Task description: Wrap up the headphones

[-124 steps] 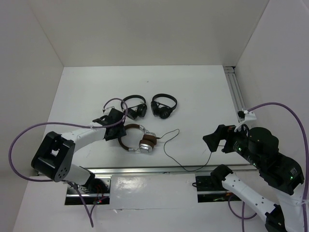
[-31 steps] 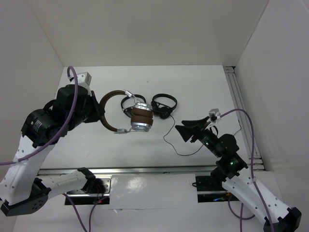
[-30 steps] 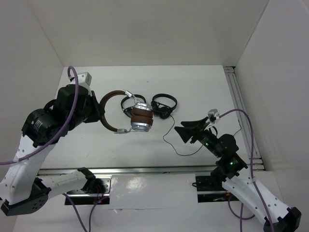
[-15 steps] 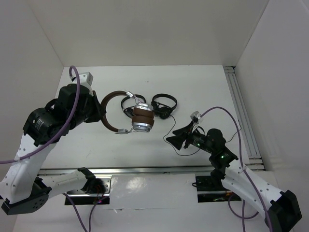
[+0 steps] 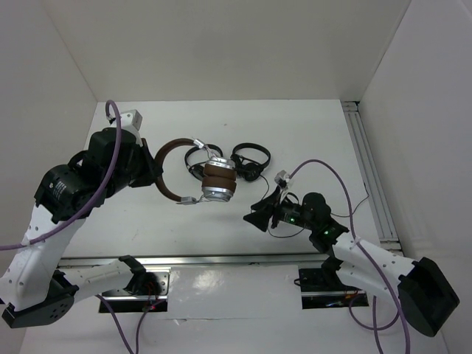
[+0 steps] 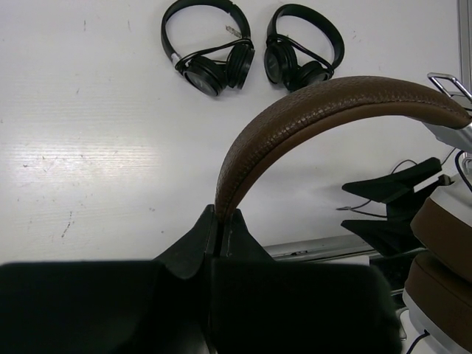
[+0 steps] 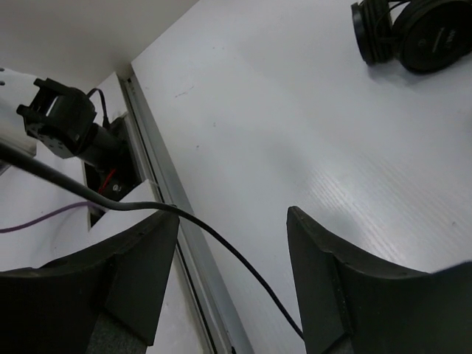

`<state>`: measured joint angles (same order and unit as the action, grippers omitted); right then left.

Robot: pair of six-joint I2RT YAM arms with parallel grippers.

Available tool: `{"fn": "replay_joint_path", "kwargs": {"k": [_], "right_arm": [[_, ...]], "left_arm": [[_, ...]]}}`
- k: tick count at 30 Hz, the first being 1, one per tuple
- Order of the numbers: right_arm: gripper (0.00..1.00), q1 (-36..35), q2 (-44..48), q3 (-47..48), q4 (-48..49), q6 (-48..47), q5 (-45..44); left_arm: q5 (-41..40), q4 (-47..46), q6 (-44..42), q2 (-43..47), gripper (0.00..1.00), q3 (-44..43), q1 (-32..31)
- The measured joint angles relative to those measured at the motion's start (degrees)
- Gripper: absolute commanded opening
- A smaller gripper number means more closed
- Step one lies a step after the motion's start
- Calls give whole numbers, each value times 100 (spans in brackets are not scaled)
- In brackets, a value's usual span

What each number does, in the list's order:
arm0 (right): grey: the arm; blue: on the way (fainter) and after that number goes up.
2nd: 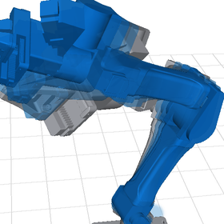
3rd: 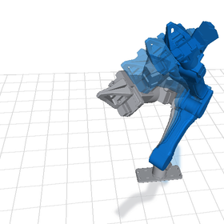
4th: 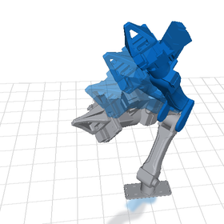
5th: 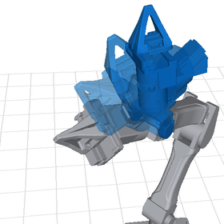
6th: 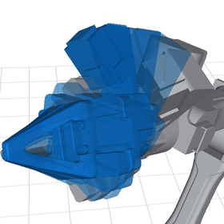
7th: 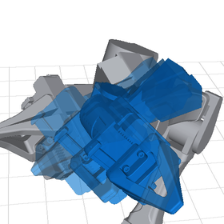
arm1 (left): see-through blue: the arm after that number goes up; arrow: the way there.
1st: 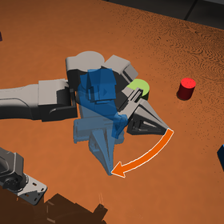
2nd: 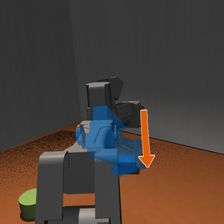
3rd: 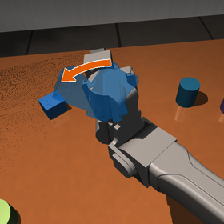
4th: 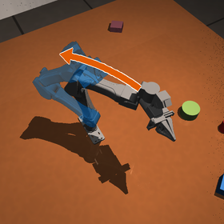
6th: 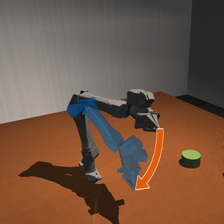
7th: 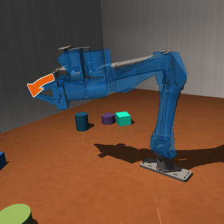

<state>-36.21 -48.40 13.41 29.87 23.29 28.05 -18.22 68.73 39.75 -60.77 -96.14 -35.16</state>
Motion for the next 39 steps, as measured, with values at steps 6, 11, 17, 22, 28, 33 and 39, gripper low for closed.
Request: {"fn": "replay_joint_path", "kwargs": {"k": [6, 11, 17, 22, 28, 33, 39], "right_arm": [[17, -754, -289, 4, 46, -210, -461], [0, -1266, -271, 15, -74, -321, -1349], [0, -1836, 981, 28, -933, -262, -3270], [0, -2308, 2041, 787, -2509, -275, -4883], [0, -2479, 1812, 2251, -3663, -179, -6065], [0, -2494, 955, 2898, -4258, -221, -6319], [0, -2503, 170, 3486, -4577, -778, -5707]], "left_arm": [[4, -11, 94, 0, 0, 2, 0], [-57, -11, 96, 0, 0, 0, 0], [-459, -61, 66, 61, 0, 181, -2], [-916, -317, -197, 251, 0, 1047, -2], [-1803, -400, -354, -20, 0, 1814, -2], [-2129, -481, -625, -337, 0, 2072, 2], [-1196, -1049, -1449, -280, 0, 2385, -76]]}}
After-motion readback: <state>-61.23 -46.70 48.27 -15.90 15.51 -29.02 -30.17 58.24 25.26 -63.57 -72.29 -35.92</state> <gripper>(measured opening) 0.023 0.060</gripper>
